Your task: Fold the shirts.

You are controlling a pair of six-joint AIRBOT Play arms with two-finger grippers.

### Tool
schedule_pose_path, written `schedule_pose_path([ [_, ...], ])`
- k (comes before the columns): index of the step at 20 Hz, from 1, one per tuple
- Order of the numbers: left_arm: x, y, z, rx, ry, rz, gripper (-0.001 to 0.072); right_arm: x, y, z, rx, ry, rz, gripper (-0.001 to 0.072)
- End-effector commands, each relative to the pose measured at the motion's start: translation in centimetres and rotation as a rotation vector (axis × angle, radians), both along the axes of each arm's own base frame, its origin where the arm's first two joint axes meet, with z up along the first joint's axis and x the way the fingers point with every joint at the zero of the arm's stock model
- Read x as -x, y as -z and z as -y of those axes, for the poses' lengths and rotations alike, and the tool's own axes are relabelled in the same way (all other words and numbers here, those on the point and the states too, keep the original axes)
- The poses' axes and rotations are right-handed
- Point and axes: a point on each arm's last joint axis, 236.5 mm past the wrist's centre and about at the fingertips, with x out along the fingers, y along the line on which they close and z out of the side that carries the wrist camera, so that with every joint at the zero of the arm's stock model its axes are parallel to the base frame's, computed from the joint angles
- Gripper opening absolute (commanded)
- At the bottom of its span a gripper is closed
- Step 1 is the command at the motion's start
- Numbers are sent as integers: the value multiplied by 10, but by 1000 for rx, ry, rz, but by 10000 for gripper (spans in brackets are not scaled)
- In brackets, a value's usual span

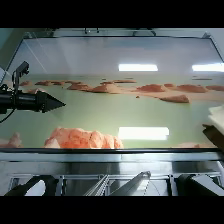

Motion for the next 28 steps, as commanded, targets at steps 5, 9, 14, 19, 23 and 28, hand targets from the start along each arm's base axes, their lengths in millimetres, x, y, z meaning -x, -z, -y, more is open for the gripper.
schedule_pose_path([
  [5,4,0,4,7,6,-22,29,75,45,44,31,81,-145,144],
  [9,4,0,5,7,10,-21,29,62,69,35,-70,16,-164,450],
  [14,-2,-3,3,-2,4,8,29,21,66,20,-91,-77,-119,680],
  [19,-24,-53,-2,-43,14,171,29,-133,23,-63,-86,-469,177,15],
  [23,-13,-83,2,-73,10,278,28,-208,-37,-190,-20,-907,348,13],
  [28,50,-42,18,-38,-19,173,28,-213,-72,-320,115,-1292,506,13],
])
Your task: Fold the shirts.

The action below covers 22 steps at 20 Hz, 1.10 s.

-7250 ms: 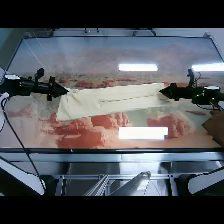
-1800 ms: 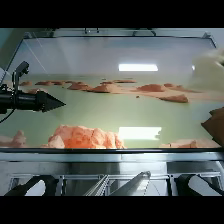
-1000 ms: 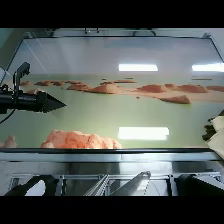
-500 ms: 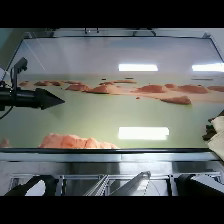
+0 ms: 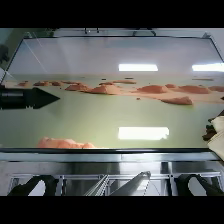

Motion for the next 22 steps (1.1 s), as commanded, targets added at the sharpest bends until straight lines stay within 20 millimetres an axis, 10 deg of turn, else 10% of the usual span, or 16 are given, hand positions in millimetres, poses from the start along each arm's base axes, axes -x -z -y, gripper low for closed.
schedule_pose_path([
  [1,43,33,11,23,-20,-72,28,11,-11,-99,11,-279,130,13],
  [6,87,79,20,32,-40,-115,29,44,57,-165,-39,-458,55,12],
  [22,100,85,24,34,-25,-125,27,49,50,-198,-185,-500,45,13],
])
